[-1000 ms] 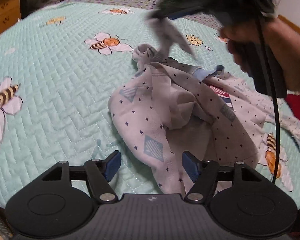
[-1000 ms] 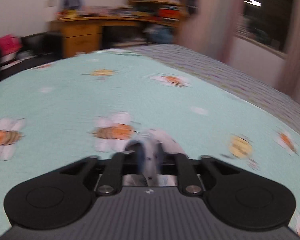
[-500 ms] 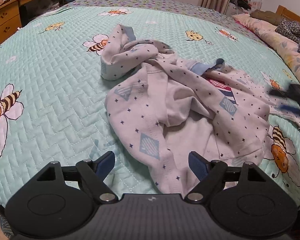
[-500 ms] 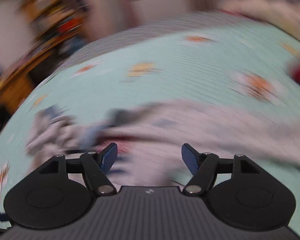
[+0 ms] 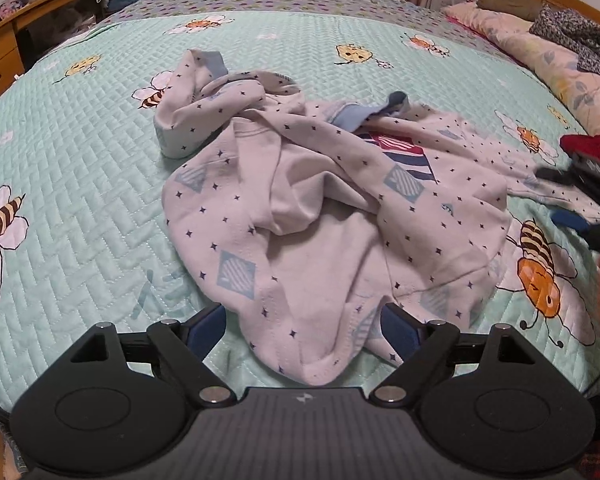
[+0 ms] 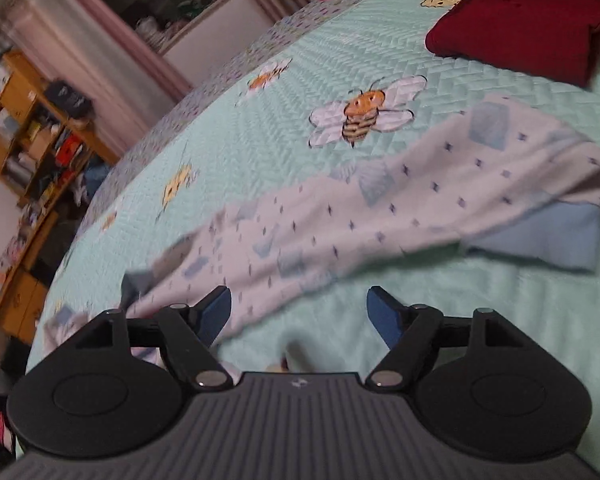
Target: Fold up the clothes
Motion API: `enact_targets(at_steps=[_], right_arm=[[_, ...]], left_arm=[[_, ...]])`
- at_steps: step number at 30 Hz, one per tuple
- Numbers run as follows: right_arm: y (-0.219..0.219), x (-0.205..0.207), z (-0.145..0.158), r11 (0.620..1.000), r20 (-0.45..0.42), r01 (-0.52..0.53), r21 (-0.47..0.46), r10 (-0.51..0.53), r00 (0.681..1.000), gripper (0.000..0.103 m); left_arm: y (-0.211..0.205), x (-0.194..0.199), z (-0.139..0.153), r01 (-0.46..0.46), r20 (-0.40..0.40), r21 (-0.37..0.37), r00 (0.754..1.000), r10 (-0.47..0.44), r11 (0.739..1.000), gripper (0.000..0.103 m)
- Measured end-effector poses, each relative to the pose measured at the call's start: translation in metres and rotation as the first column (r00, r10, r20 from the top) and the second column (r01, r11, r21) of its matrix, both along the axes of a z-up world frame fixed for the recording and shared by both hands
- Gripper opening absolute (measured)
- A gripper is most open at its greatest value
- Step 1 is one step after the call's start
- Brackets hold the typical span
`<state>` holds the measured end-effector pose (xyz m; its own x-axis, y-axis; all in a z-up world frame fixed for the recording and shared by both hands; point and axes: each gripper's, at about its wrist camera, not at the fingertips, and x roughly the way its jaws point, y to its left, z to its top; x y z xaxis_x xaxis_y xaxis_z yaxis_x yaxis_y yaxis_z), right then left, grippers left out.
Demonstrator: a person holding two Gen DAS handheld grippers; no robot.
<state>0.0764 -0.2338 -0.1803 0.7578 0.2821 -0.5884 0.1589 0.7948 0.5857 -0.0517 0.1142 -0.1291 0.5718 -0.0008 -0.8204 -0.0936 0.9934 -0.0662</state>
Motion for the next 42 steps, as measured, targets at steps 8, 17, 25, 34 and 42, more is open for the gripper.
enact_targets(at_steps=[8, 17, 25, 34, 42], right_arm=[[0.028, 0.024, -0.011, 0.984, 0.113, -0.013, -0.178, 0.033, 0.993, 0.091], [0.036, 0.031, -0.011, 0.94, 0.157, -0.084, -0.33, 0.143, 0.977, 0.066], [0.016, 0.028, -0.019, 0.96, 0.169, -0.125, -0.251, 0.171, 0.971, 0.007], [-0.007, 0.033, 0.004, 0.955, 0.184, -0.064, -0.29, 0.122, 0.975, 0.007], [-0.042, 0.043, 0.026, 0.916, 0.151, 0.066, -0.396, -0.005, 0.988, 0.016]], left_arm=[[-0.021, 0.004, -0.002, 0.047, -0.057, 0.067, 0.997, -0.043, 0.997, 0.088], [-0.054, 0.015, 0.001, 0.077, -0.107, 0.151, 0.992, -0.061, 0.985, 0.088], [-0.088, 0.018, 0.009, 0.118, -0.109, 0.214, 0.989, -0.097, 0.97, 0.088], [-0.084, 0.005, 0.021, 0.088, -0.076, 0.223, 0.994, -0.072, 0.971, 0.088], [-0.064, -0.009, 0.029, 0.026, -0.045, 0.174, 0.999, -0.018, 0.984, 0.089]])
